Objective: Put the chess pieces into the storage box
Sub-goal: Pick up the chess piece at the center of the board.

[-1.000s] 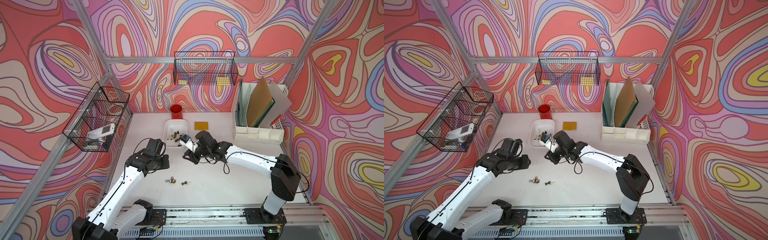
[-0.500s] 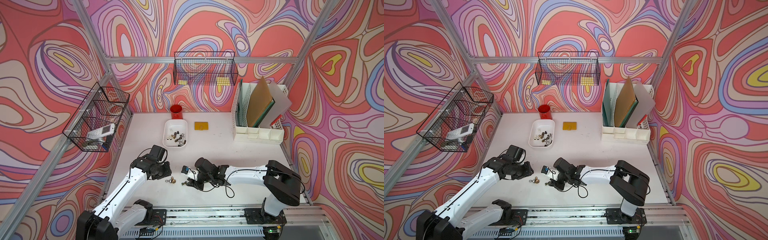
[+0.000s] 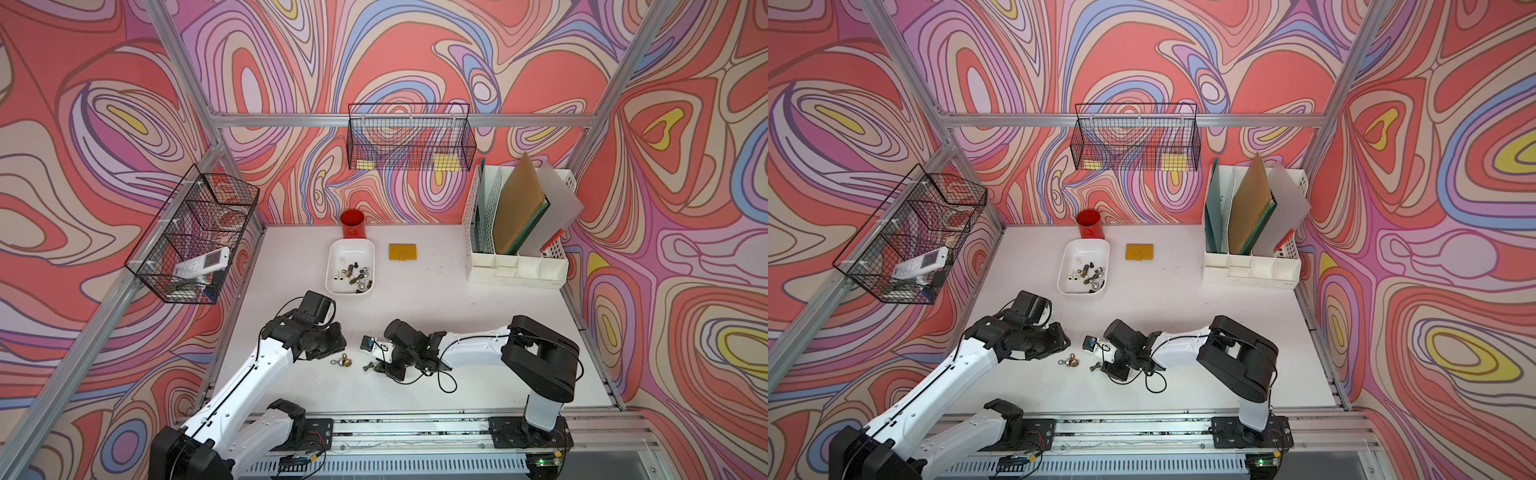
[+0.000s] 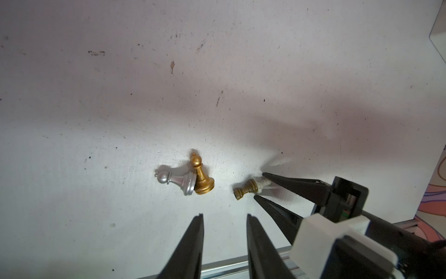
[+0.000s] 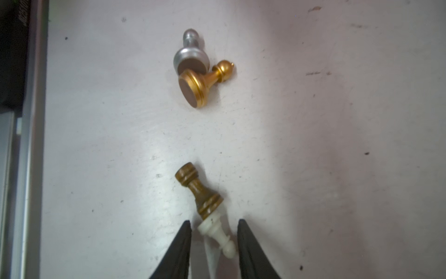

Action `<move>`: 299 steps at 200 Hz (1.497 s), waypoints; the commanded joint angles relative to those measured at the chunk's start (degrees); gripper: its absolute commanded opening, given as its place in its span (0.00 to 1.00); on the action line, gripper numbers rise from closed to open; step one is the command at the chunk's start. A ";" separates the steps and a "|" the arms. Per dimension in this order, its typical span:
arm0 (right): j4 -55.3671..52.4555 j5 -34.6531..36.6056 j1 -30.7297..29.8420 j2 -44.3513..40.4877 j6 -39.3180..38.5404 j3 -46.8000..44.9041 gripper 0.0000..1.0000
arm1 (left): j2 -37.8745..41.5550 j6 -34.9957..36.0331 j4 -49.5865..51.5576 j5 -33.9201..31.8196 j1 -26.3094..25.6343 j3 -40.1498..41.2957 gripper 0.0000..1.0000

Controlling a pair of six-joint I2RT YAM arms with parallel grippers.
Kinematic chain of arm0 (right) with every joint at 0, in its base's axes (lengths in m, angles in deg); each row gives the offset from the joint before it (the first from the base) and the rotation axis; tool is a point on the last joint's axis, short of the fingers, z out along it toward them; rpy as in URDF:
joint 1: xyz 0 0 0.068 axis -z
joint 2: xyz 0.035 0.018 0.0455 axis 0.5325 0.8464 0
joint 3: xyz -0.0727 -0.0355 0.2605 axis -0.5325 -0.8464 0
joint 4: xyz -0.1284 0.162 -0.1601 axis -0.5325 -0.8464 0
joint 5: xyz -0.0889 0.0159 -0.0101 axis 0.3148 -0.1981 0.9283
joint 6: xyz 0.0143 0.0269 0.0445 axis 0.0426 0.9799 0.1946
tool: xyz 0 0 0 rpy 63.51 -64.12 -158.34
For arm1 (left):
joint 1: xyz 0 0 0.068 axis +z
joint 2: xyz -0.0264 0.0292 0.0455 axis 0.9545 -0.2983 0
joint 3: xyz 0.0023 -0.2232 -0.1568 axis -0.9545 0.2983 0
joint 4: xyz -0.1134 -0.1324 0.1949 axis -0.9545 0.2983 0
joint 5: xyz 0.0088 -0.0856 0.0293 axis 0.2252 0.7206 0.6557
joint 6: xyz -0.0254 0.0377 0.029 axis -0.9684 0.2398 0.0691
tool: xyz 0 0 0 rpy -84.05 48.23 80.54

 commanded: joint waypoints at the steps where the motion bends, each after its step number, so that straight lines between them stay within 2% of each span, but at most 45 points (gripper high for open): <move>1: -2.11 -1.68 -0.32 2.24 -0.45 1.68 0.37 | -0.42 -0.52 -0.41 0.19 -0.83 0.31 0.35; 14: -2.77 -1.00 -0.40 3.32 -0.22 2.35 0.35 | -0.79 -0.49 -0.51 -0.15 -1.26 0.01 0.35; 41: -2.54 -0.01 -0.35 3.55 0.17 2.36 0.20 | -1.41 -0.96 -0.24 -0.91 -2.13 -0.31 0.35; 77: 1.35 2.89 -0.31 0.95 3.57 -0.99 0.09 | -1.33 -3.90 -2.53 -0.67 -4.19 0.83 0.35; 103: 0.62 2.46 -0.18 1.94 6.20 -0.04 0.01 | -3.10 -6.25 -6.46 -0.12 -6.30 1.80 0.35; 115: 0.02 3.07 -0.20 2.72 7.57 0.68 0.02 | -4.78 -6.71 -7.73 -0.38 -7.43 1.55 0.35; 137: 0.56 4.30 0.39 1.97 10.13 0.01 0.11 | -7.81 -6.73 -9.19 -0.99 -8.97 0.84 0.35; 157: 1.14 3.91 1.06 0.60 11.74 -1.20 0.25 | -9.15 -6.69 -9.95 -1.95 -9.39 0.75 0.35; 179: -0.79 3.53 1.11 0.23 10.54 -1.43 0.29 | -9.56 -6.47 -10.73 -2.42 -9.35 0.81 0.35; 202: -3.29 6.09 1.07 0.53 10.58 -1.47 0.29 | -10.37 -6.03 -10.62 -2.51 -9.36 0.08 0.35; 231: -2.73 5.99 1.13 0.24 10.88 -3.01 0.22 | -11.30 -7.10 -12.26 -1.58 -9.86 0.54 0.35; 264: -1.46 5.27 1.09 0.49 12.15 -3.72 0.11 | -12.72 -11.08 -16.09 -1.64 -12.25 2.82 0.35; 299: 2.69 4.43 1.14 -0.41 15.89 -4.59 0.06 | -13.76 -15.77 -21.76 -1.98 -14.43 5.90 0.35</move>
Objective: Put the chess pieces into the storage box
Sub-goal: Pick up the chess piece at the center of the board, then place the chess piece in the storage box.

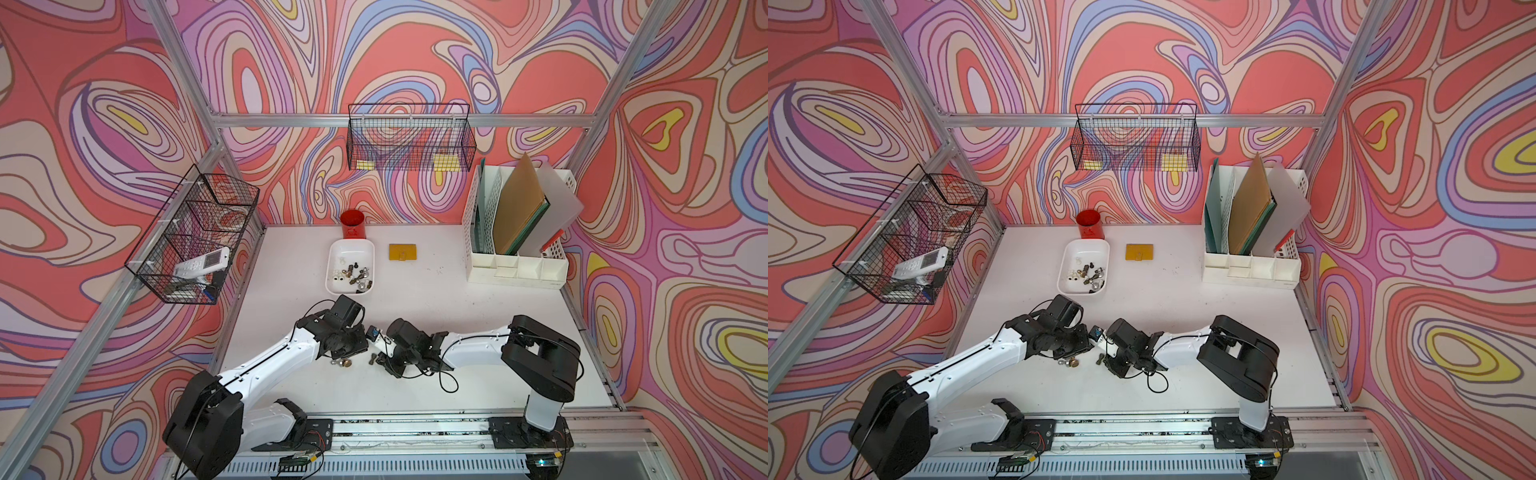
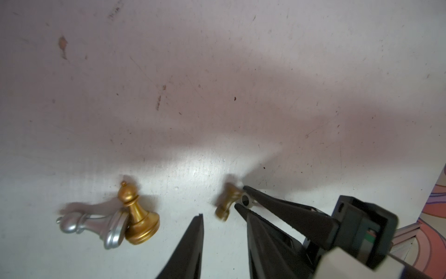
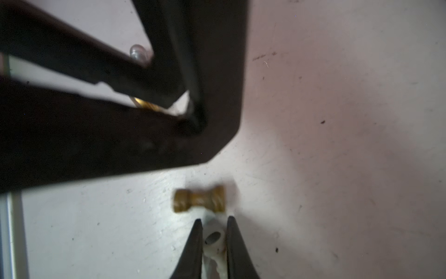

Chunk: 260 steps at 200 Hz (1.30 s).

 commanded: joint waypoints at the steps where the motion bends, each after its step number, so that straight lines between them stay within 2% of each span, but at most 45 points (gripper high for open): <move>1: -1.03 0.17 0.18 0.44 3.11 -2.01 0.06 | -1.52 -4.11 -4.50 0.15 -1.89 2.68 0.35; 31: -0.88 -0.53 1.68 0.43 4.62 -1.64 0.05 | -3.17 -6.29 -8.74 1.17 -1.97 4.28 0.36; 82: -1.15 -0.95 2.49 -2.27 4.97 -1.92 0.06 | -3.23 -3.54 -4.51 -1.77 -1.90 0.97 0.36; 102: -2.66 0.32 2.55 -4.88 5.16 -0.29 0.05 | -0.84 -1.48 -0.02 -5.45 -1.90 -1.94 0.36; 124: -4.60 0.73 3.64 -6.50 4.85 3.03 0.05 | 3.38 0.35 6.15 -12.30 -1.90 -5.34 0.36; 165: -8.54 -0.58 8.62 -3.19 2.68 14.43 0.05 | 11.41 2.01 13.83 -22.58 -1.59 -7.48 0.37; 225: -13.16 -2.68 16.20 18.21 -0.06 42.92 0.06 | 13.79 4.55 20.52 -28.48 -1.33 -7.80 0.37; 260: -16.81 -2.06 18.58 31.76 -1.91 61.50 0.08 | 14.11 5.07 21.47 -27.16 -0.95 -7.08 0.37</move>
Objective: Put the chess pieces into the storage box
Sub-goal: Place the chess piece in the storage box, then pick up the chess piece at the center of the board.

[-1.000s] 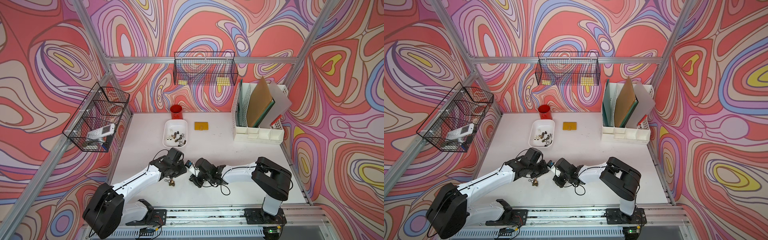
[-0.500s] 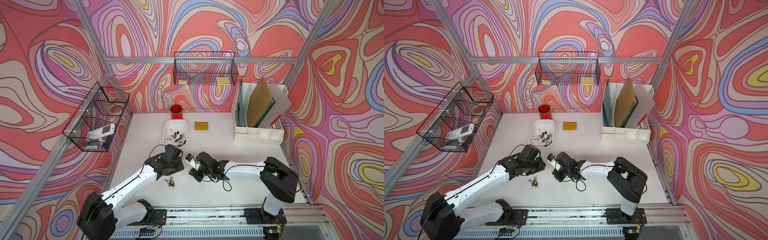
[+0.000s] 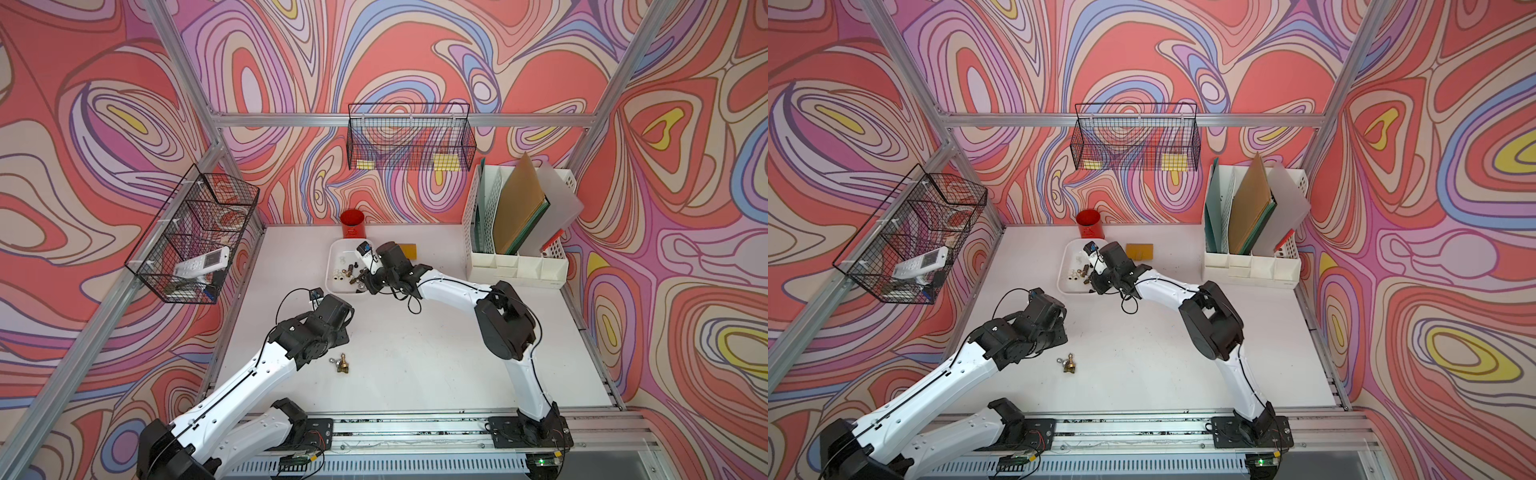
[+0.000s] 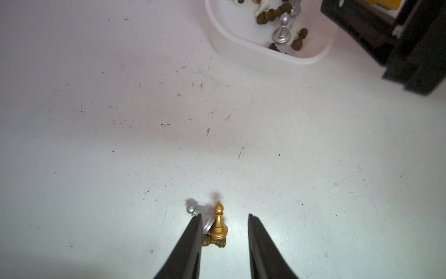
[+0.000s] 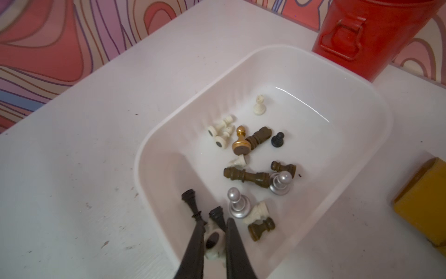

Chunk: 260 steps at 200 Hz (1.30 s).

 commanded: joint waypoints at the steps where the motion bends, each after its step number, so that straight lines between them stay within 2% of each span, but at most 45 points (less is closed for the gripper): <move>1: -3.73 -0.20 1.25 6.74 -2.04 9.51 0.09 | 0.71 1.44 3.47 -1.12 0.39 0.01 0.37; 30: -6.12 0.26 2.29 15.03 -1.84 21.44 0.17 | -0.19 0.70 3.31 2.14 0.65 1.24 0.38; 53: -4.73 -0.24 2.29 14.80 -1.59 22.17 0.26 | -1.81 0.12 3.42 5.39 0.67 2.11 0.39; 99: 1.42 -2.77 2.28 4.12 -0.28 11.04 0.28 | -5.36 0.79 2.05 10.53 0.66 4.19 0.39; 139: 8.64 -4.86 1.60 -9.25 2.34 -6.84 0.28 | -8.74 -0.02 0.35 14.70 0.61 5.81 0.38; 163: 9.39 -4.67 0.77 -14.48 3.26 -13.86 0.28 | -9.93 -0.68 -0.15 15.77 0.53 7.04 0.37; 208: 8.51 -4.38 -1.28 -18.30 3.70 -20.38 0.27 | -9.83 -2.69 -0.27 15.88 0.05 9.67 0.37; 260: 9.38 -4.78 -2.77 -19.58 4.41 -23.50 0.27 | -10.55 -3.52 -8.46 17.99 0.06 13.73 0.37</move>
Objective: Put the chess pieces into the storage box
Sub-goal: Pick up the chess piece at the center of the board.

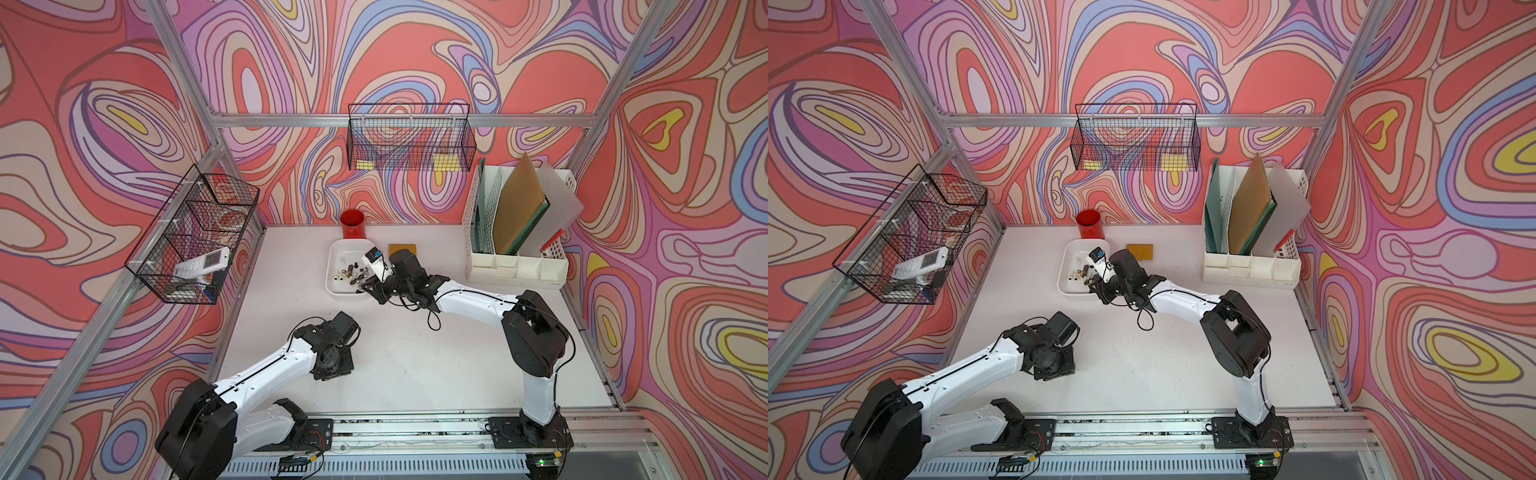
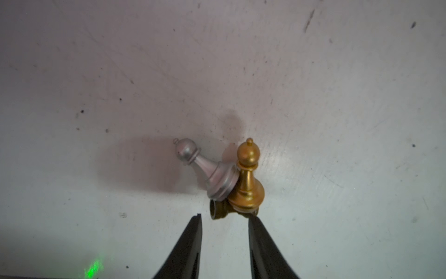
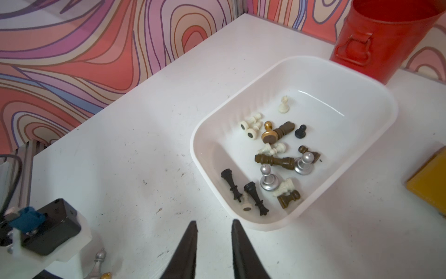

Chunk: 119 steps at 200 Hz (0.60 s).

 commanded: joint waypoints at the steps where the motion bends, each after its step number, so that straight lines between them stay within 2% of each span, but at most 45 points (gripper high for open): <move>1: 0.53 -0.36 -0.54 -1.87 0.74 -1.08 0.27 | -0.72 -0.89 -4.31 0.82 -0.19 0.90 0.37; 69: 0.66 -0.38 -0.97 -3.04 1.57 -3.21 0.27 | -4.47 0.35 -8.58 2.41 -0.19 2.49 0.37; 119: -0.03 -1.13 -2.30 -2.61 1.62 -4.06 0.27 | -9.01 1.57 -10.43 0.04 -0.19 2.58 0.39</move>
